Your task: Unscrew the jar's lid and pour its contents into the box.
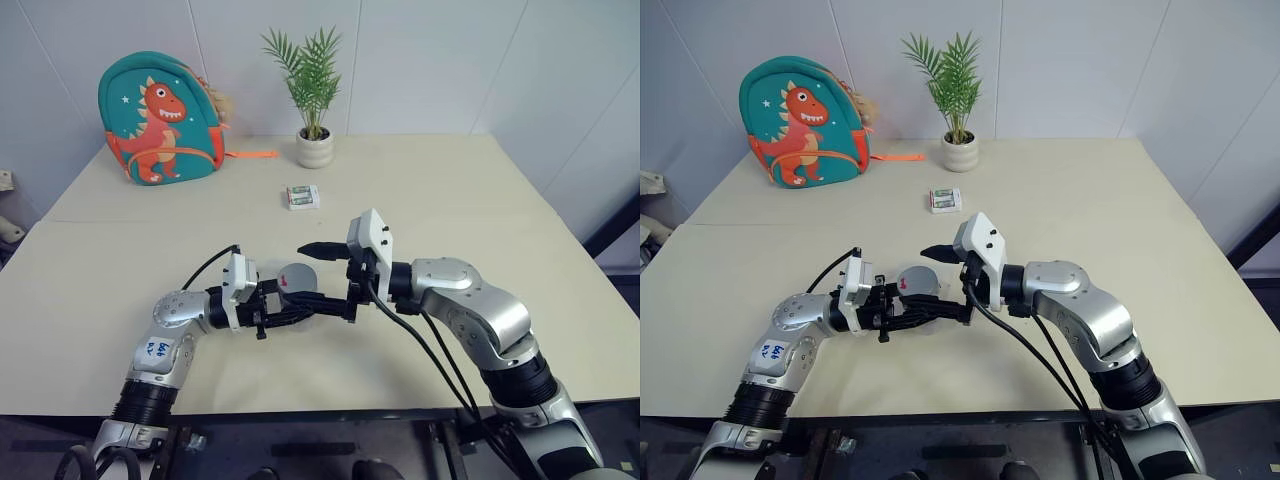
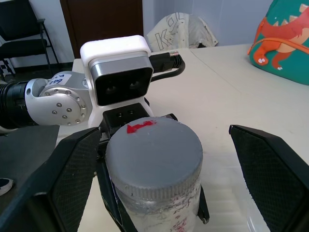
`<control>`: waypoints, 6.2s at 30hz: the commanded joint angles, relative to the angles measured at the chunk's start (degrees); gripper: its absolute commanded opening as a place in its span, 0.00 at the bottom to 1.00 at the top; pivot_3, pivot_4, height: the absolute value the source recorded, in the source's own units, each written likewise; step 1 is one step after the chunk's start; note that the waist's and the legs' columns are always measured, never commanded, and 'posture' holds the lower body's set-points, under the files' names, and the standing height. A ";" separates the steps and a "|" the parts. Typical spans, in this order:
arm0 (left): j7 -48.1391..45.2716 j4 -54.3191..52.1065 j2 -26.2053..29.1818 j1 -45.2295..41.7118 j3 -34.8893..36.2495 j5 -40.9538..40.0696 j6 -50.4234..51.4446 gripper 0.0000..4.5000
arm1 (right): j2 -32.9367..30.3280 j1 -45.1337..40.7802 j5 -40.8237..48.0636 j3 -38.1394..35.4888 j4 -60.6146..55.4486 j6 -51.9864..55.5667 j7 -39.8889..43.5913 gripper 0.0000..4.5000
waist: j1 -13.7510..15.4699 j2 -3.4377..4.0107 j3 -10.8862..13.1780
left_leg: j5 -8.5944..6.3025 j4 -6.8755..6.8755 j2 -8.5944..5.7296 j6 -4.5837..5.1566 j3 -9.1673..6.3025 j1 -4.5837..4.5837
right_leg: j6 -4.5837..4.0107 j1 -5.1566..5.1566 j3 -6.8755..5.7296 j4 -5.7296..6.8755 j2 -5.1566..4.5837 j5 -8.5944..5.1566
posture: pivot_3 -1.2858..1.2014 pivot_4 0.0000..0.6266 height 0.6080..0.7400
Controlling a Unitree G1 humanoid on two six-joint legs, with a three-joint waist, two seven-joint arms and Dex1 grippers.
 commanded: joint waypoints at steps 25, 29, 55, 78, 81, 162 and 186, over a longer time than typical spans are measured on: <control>1.13 -3.15 0.32 -0.84 1.55 -1.71 0.79 0.44 | 1.29 -2.54 1.45 -0.68 0.90 -2.49 8.50 0.56 | 0.01 0.00 0.00 | 0.00 0.20 0.00 0.00 -0.02 -0.07 | 0.00 -0.02 0.00 0.09 0.00 0.00 | 0.52 0.24 1.00; -0.30 -3.54 0.19 -2.41 1.35 -2.67 1.68 0.44 | -0.25 -6.56 4.76 -1.80 3.11 -1.93 16.56 0.56 | 0.02 0.01 0.01 | 0.00 0.24 -0.01 0.01 -0.02 -0.14 | 0.03 -0.05 -0.01 0.09 0.01 0.02 | 0.52 0.24 1.00; 0.00 -8.31 0.68 -1.82 1.81 -4.89 6.60 0.44 | -0.95 -15.05 1.94 -3.47 17.55 -4.68 29.56 0.99 | -0.03 0.01 0.01 | 0.00 0.32 0.00 0.00 -0.04 -0.32 | 0.05 -0.20 -0.01 0.12 0.04 0.03 | 0.52 0.24 1.00; 1.55 -7.51 0.99 -1.73 1.43 -3.86 6.73 0.44 | 4.07 -11.87 -3.24 -1.44 11.29 -2.52 12.44 0.99 | -0.04 0.02 0.01 | 0.00 0.31 0.00 -0.01 -0.04 -0.34 | 0.05 -0.23 0.00 0.14 0.03 0.03 | 0.52 0.24 1.00; 1.68 -7.62 1.14 -1.65 1.57 -3.93 6.73 0.44 | 3.64 -12.15 -3.77 -2.05 12.72 -3.27 12.28 0.99 | -0.03 0.02 0.01 | 0.00 0.32 0.00 -0.01 -0.04 -0.34 | 0.05 -0.23 0.00 0.14 0.03 0.03 | 0.52 0.24 1.00; 2.94 -7.50 0.30 -1.02 2.09 -3.41 6.39 0.44 | -0.02 -10.84 4.35 -6.60 7.13 4.29 10.30 0.99 | 0.00 0.04 0.02 | 0.04 0.40 0.01 0.00 -0.04 -0.39 | 0.09 -0.27 0.06 0.22 0.09 0.08 | 0.52 0.24 1.00; 3.34 -8.05 0.02 -0.82 1.92 -3.65 6.26 0.44 | -0.83 -11.50 -0.26 -5.01 9.36 2.21 10.15 0.99 | -0.02 0.04 0.02 | 0.04 0.39 -0.02 0.01 -0.06 -0.42 | 0.11 -0.28 0.06 0.17 0.07 0.08 | 0.52 0.24 1.00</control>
